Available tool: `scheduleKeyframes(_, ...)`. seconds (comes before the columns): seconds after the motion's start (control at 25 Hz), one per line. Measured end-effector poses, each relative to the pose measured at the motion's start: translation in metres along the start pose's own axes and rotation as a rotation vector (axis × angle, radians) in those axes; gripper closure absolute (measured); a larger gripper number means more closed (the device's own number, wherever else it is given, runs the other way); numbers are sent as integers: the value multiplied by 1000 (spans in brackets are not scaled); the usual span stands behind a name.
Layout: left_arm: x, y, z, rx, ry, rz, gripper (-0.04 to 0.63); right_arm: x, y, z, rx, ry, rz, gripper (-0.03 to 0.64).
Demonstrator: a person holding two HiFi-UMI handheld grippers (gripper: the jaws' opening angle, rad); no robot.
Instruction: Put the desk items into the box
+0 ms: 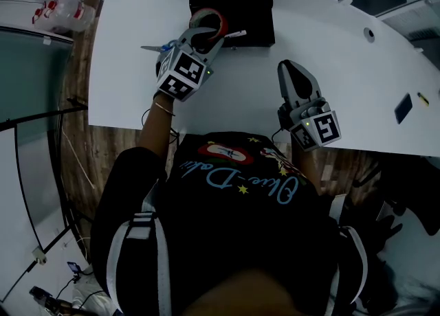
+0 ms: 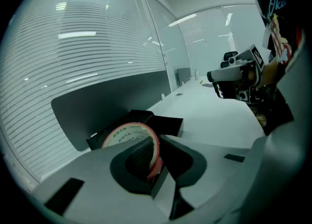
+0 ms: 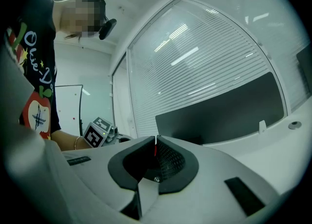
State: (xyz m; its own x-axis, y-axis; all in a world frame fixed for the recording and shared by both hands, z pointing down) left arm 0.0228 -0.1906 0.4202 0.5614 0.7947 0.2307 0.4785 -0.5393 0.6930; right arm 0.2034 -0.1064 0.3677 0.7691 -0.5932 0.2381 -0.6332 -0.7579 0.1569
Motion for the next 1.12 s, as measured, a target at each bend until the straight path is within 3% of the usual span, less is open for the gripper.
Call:
scheduleKeyframes(0.88, -11, 51, -20, -149, 21, -106, 525, 19, 11, -11, -60, 38, -42, 592)
scheduleKeyframes(1.12, -13, 57, -24, -198, 48, -95, 525, 21, 12, -10, -51, 52, -51, 592)
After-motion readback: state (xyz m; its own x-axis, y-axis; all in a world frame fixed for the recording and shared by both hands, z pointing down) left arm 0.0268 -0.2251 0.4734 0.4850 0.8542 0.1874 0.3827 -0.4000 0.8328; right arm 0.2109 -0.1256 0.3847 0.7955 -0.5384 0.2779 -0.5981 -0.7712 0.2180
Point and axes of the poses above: the fingertips, and each gripper's own axes: y forward along the fingers, x to its right, z out of its top, the point moved 4 cm from there along -y, backward along the fingers, and after that the axes turned 13 degrees about -x, right-handed, at the moved point
